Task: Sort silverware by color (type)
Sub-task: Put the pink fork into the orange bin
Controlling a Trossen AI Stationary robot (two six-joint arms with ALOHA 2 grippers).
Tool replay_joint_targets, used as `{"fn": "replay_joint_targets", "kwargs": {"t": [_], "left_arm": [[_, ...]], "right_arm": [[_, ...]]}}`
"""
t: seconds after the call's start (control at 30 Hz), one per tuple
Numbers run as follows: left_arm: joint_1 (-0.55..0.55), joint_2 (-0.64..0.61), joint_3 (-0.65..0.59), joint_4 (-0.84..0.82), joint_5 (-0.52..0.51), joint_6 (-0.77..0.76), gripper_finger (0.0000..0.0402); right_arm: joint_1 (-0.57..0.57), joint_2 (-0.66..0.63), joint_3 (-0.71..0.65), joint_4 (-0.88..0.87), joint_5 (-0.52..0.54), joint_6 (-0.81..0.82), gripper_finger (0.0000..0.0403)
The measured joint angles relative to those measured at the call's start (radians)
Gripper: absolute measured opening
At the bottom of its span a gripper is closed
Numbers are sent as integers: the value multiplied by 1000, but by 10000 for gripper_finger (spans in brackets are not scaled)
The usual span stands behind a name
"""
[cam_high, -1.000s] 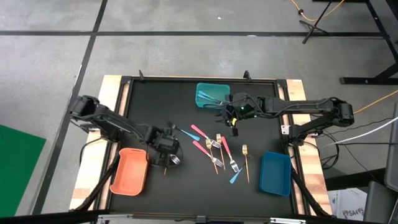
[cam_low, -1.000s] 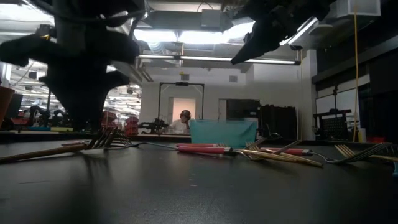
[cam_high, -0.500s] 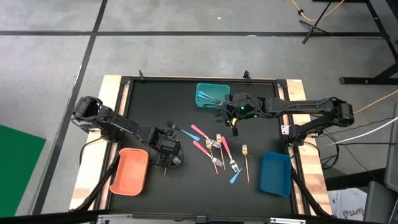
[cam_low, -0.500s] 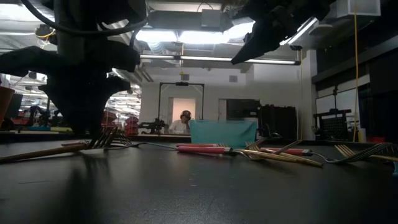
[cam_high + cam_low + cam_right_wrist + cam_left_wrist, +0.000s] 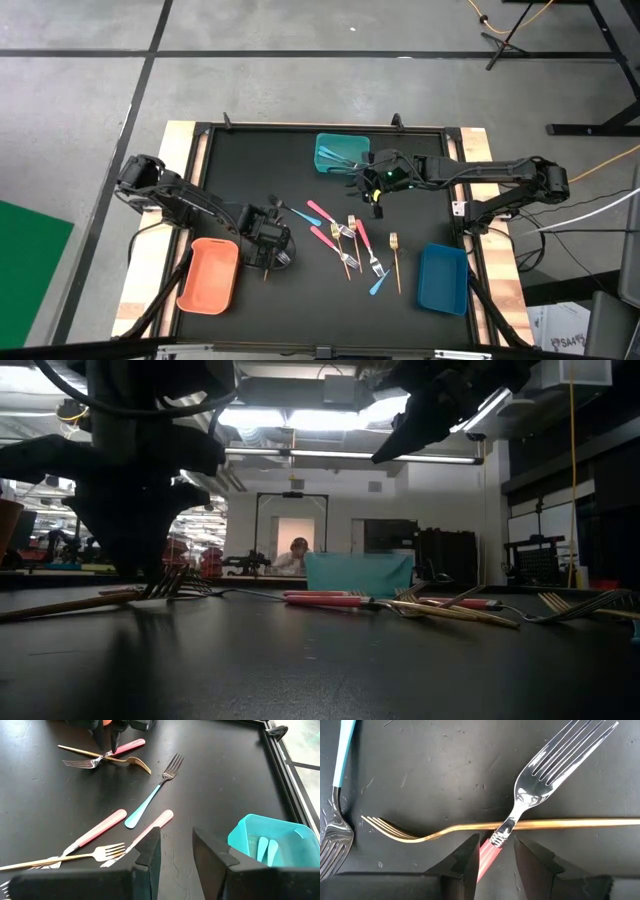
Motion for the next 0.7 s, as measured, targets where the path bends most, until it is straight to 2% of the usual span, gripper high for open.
{"fn": "replay_joint_targets", "kwargs": {"t": [0.27,0.7], "left_arm": [[0,0,-37,11,0,73,115],[0,0,-82,94,2,78,115]], "right_arm": [[0,0,0,0,0,0,99],[0,0,0,0,0,0,99]]}}
